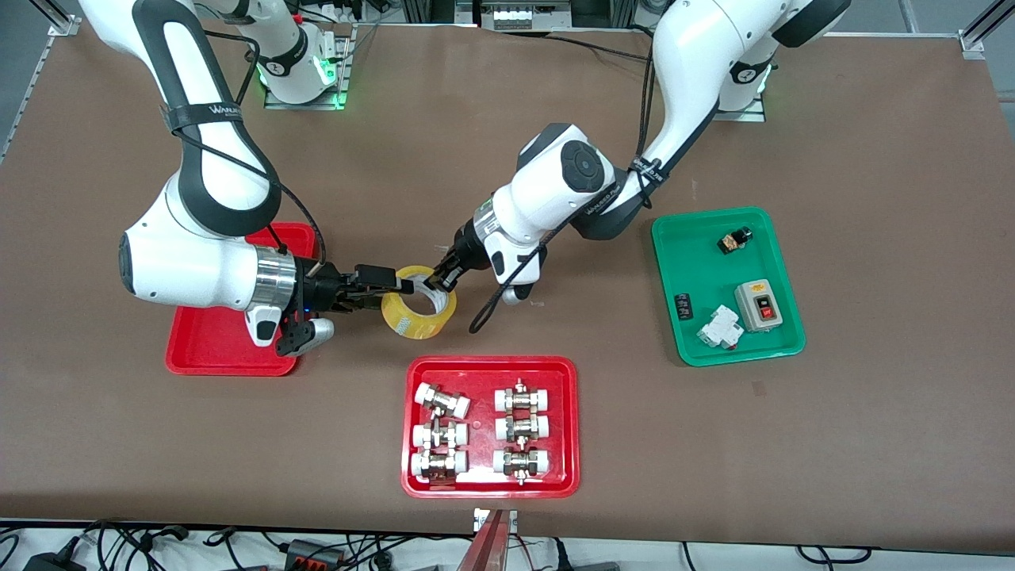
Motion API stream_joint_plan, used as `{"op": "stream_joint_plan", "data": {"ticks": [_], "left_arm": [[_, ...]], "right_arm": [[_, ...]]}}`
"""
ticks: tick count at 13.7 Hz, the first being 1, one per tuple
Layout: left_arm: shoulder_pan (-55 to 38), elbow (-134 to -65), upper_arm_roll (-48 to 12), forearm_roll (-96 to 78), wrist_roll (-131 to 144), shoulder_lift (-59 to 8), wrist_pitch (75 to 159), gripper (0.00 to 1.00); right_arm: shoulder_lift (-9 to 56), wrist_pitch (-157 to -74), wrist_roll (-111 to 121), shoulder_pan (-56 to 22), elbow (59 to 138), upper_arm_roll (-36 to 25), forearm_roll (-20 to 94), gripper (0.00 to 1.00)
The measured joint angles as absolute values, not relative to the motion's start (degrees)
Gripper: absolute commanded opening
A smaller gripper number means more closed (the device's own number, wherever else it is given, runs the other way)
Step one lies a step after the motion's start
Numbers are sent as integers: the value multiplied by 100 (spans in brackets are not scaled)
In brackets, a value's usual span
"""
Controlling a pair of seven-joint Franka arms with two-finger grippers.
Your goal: Left arm passes tape to right arm into tray
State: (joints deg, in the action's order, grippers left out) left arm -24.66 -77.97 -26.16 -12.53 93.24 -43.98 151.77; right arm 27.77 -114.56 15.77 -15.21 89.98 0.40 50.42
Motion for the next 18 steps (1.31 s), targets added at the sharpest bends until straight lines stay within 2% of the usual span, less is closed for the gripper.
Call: {"op": "stream_joint_plan", "data": {"ticks": [1, 3, 5, 6, 7, 8, 13, 16, 18], "left_arm": [[-2461, -7792, -2607, -1253, 9324, -4398, 15177, 3], [-2460, -7783, -2596, -1253, 9324, -4402, 15175, 3], [-2460, -7780, -2595, -1253, 9324, -4402, 15175, 8], [-2460, -7777, -2593, -1253, 9324, -4402, 15175, 32], [-2458, -7773, -2590, -1253, 9324, -4402, 15175, 97], [-2456, -7754, -2587, -1250, 9308, -4402, 15179, 100], [-2049, -7619, -2529, -502, 9020, -4346, 15162, 100], [-1547, -7581, -2541, -115, 8550, -4093, 14651, 100], [-1232, -7578, -2542, -35, 7833, -3855, 14247, 100]], "right_arm": [[2784, -11469, 1582, -1514, 8998, 11, 5043, 14], [2787, -11476, 1662, -1515, 8996, -3, 5043, 0], [2787, -11479, 1668, -1515, 8994, -3, 5043, 0], [2787, -11481, 1670, -1515, 8991, -3, 5043, 0], [2787, -11482, 1669, -1516, 8986, -3, 5044, 0], [2788, -11483, 1663, -1518, 8982, 3, 5057, 0], [2787, -11492, 1624, -1533, 8932, 21, 5065, 0], [2790, -11482, 1605, -1472, 8935, -26, 5055, 0], [2801, -11162, 1604, -1133, 8949, -70, 4859, 0]]}}
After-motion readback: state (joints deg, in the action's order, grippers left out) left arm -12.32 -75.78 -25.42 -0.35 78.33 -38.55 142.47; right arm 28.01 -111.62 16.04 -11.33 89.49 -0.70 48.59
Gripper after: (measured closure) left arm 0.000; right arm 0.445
